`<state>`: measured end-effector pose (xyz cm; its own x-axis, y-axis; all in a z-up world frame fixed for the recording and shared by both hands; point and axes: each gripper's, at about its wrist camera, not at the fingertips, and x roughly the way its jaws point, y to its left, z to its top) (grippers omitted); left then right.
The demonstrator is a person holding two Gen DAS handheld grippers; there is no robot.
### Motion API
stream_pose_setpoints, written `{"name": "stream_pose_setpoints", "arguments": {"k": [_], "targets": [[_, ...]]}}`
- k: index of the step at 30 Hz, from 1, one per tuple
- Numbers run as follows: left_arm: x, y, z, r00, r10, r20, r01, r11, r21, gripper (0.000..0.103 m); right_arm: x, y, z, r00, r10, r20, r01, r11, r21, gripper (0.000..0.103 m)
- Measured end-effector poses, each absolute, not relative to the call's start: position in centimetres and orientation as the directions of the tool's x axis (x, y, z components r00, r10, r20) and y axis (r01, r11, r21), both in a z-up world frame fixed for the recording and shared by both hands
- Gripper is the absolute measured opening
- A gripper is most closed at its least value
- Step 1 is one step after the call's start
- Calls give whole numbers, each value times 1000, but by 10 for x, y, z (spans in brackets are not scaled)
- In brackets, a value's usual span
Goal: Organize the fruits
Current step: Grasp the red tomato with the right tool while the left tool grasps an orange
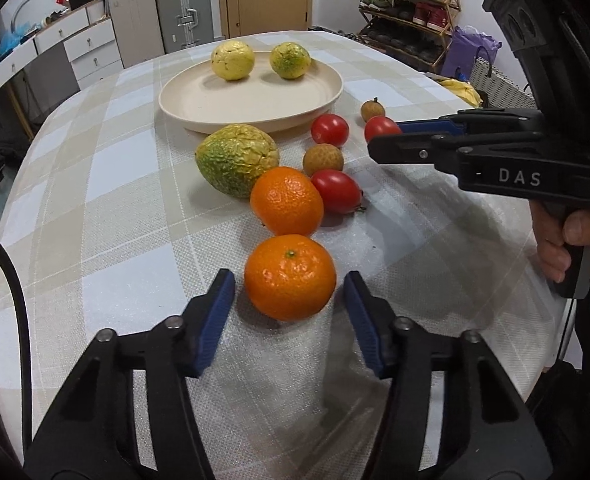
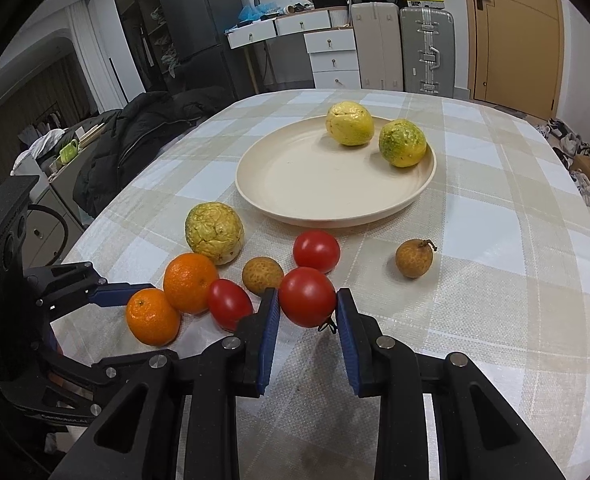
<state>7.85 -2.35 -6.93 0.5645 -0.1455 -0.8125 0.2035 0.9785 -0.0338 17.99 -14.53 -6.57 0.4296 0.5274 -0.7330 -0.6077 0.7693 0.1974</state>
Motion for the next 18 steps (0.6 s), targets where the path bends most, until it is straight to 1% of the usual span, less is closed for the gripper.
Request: {"name": "stream_pose_setpoints", "arguments": {"k": [2, 18], "targets": [[78, -24, -69, 568, -147, -810, 208, 978, -32, 40, 180, -145, -66, 429, 527, -734, -606, 770, 199, 29], [75, -27, -65, 590, -159, -791, 216, 976, -35, 39, 178, -141, -69, 422, 528, -737, -619, 762, 191, 29]]}}
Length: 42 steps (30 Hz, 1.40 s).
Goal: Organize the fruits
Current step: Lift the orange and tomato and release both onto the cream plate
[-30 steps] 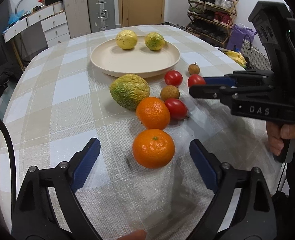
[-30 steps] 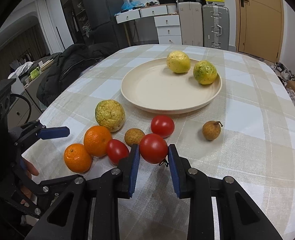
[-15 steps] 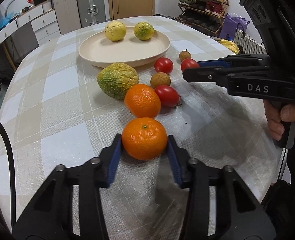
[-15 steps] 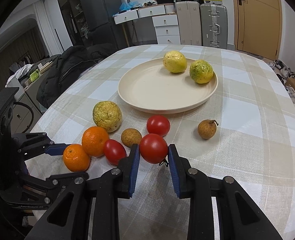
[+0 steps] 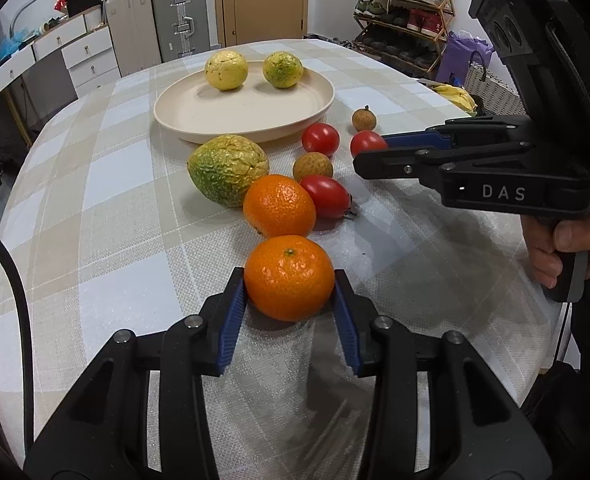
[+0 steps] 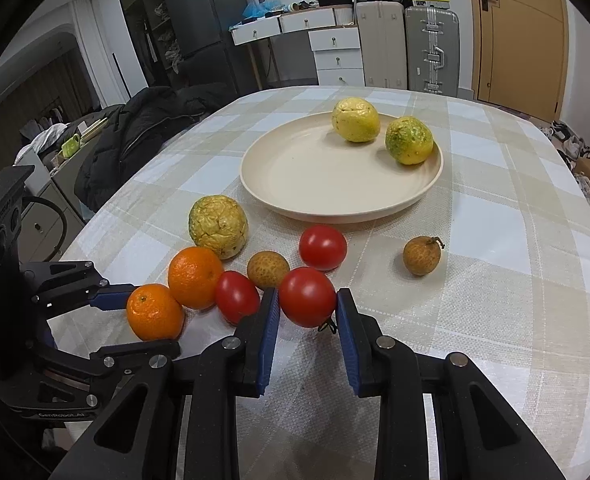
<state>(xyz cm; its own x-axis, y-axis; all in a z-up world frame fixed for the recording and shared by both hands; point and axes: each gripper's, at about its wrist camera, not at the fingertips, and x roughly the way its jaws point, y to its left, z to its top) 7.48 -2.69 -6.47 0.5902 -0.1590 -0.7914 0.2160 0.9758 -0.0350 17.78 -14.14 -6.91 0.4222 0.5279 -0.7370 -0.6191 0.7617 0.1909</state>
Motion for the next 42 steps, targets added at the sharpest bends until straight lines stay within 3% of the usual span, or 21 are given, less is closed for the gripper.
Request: {"name": "stream_pose_setpoints", "arguments": {"k": [24, 42], "targets": [[65, -29, -44, 672, -205, -712, 208, 974, -85, 39, 177, -156, -49, 442, 582, -682, -628, 744, 228, 29], [80, -15, -24, 729, -174, -663, 141, 985, -103, 39, 173, -161, -29, 440, 627, -643, -624, 728, 283, 29]]}}
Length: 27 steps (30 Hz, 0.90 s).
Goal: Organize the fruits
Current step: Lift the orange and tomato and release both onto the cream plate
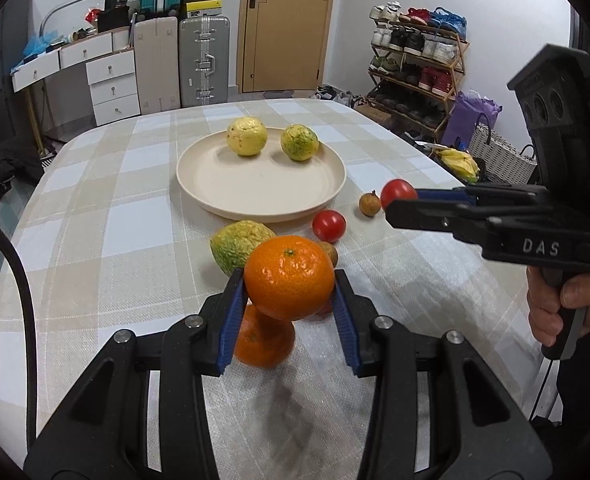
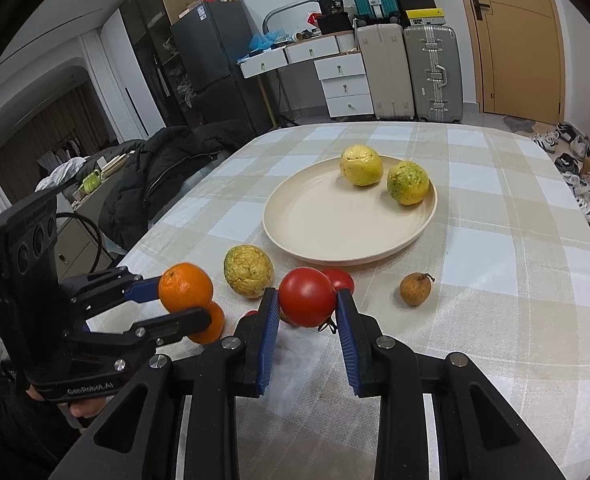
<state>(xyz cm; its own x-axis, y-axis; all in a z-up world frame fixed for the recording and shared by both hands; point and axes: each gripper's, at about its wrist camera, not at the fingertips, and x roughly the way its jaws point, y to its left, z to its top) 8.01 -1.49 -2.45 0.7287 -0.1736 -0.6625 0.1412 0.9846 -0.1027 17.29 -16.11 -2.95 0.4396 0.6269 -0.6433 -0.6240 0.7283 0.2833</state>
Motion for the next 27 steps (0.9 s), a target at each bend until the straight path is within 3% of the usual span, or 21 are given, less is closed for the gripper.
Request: {"name": "stream_pose_setpoints", "arguments": {"k": [27], "targets": [[135, -4, -2, 767, -127, -629, 68, 991, -117, 39, 193, -152, -16, 487, 609, -626, -596, 756, 272, 29]]}}
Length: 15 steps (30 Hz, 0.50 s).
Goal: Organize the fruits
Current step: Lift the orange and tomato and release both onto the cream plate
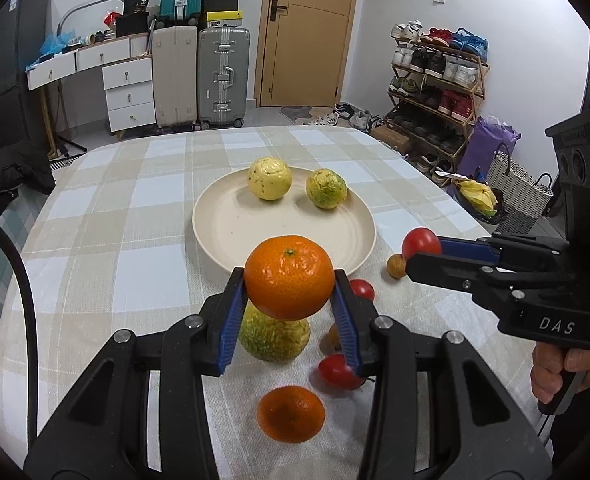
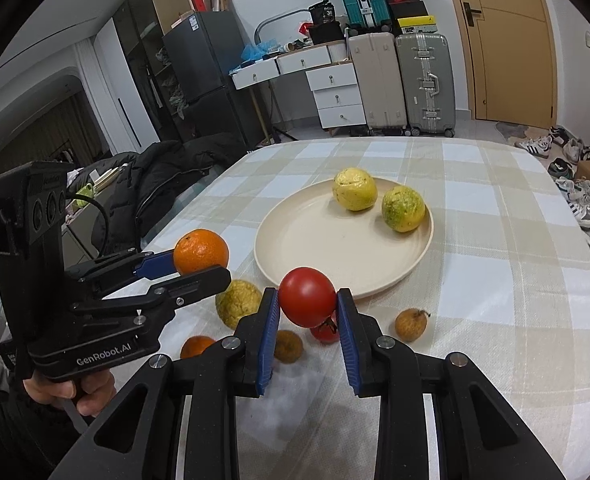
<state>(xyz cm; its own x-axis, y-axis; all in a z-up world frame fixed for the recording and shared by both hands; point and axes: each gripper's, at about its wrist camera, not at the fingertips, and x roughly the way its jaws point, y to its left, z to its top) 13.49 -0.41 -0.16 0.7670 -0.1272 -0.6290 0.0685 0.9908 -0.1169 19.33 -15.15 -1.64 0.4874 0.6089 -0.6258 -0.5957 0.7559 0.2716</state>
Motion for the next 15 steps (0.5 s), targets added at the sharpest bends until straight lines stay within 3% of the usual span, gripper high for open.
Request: {"name": "stream_pose_setpoints", "arguments": {"k": [15], "targets": [[166, 0, -4, 758, -108, -643, 41, 992, -119, 39, 227, -135, -10, 483, 593, -644, -576, 769, 277, 29]]}}
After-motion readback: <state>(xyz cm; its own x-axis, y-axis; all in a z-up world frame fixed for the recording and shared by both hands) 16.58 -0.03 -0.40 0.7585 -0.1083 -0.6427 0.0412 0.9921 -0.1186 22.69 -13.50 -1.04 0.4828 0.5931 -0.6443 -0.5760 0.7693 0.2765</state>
